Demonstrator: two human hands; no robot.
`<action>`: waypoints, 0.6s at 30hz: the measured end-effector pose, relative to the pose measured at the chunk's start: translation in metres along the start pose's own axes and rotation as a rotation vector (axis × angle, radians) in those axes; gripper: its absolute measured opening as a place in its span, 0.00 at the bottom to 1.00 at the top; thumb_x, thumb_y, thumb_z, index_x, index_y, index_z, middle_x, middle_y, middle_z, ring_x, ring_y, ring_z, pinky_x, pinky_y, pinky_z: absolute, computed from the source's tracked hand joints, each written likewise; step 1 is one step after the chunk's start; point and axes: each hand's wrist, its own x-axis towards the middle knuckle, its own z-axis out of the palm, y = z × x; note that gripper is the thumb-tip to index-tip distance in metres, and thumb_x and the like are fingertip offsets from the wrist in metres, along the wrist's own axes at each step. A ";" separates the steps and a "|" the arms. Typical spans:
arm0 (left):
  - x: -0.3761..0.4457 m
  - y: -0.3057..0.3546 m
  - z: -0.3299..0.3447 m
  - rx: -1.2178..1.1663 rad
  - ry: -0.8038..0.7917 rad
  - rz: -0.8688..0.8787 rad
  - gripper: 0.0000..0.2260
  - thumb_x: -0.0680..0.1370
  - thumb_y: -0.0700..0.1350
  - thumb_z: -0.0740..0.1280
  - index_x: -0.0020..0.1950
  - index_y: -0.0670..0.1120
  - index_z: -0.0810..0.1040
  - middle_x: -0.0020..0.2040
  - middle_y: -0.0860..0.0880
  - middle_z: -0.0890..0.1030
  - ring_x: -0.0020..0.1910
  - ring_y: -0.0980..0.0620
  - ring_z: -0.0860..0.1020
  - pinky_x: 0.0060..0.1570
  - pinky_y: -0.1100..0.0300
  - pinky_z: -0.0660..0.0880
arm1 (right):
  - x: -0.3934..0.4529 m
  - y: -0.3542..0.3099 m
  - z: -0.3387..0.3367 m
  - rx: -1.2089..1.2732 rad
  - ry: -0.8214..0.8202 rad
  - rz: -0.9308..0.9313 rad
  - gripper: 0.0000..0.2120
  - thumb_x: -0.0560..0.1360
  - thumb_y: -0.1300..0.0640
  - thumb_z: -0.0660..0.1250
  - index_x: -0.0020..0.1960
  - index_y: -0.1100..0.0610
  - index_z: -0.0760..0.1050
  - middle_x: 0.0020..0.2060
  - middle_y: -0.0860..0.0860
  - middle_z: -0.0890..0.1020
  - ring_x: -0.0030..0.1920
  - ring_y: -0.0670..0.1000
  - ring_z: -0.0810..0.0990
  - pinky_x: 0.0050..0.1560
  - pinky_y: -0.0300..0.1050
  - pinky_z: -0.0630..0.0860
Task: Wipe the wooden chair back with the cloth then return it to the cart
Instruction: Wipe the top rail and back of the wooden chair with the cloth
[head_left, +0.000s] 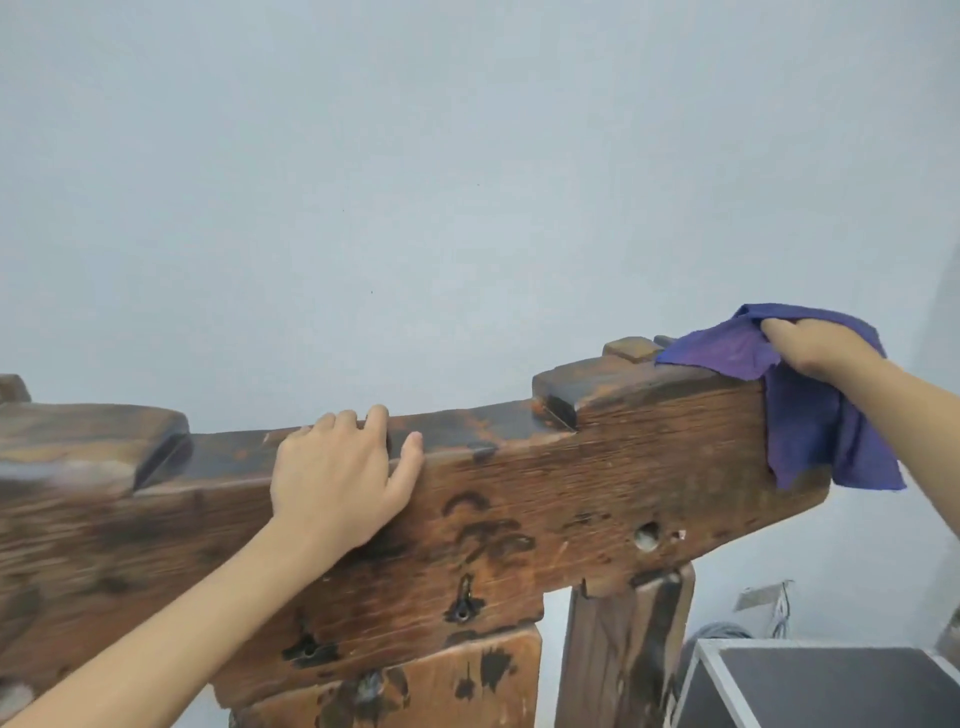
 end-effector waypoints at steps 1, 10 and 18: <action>0.001 -0.001 0.001 0.011 0.009 0.022 0.21 0.79 0.62 0.48 0.39 0.48 0.68 0.30 0.50 0.75 0.29 0.46 0.76 0.26 0.59 0.51 | 0.003 0.002 0.001 0.007 0.000 0.005 0.23 0.82 0.54 0.53 0.70 0.65 0.71 0.72 0.63 0.69 0.75 0.60 0.63 0.76 0.51 0.55; 0.005 0.001 0.006 -0.004 0.040 0.023 0.24 0.78 0.62 0.45 0.39 0.46 0.69 0.30 0.48 0.74 0.29 0.45 0.73 0.26 0.59 0.56 | -0.090 -0.082 0.049 0.082 -0.016 -0.424 0.23 0.81 0.39 0.54 0.69 0.49 0.73 0.70 0.50 0.74 0.72 0.53 0.69 0.73 0.48 0.63; -0.004 -0.006 -0.002 -0.019 0.006 0.087 0.30 0.77 0.71 0.45 0.44 0.48 0.74 0.40 0.51 0.81 0.41 0.47 0.81 0.30 0.56 0.65 | -0.218 -0.196 0.107 -0.077 0.011 -0.826 0.17 0.77 0.44 0.54 0.39 0.49 0.76 0.34 0.46 0.80 0.41 0.53 0.80 0.39 0.44 0.69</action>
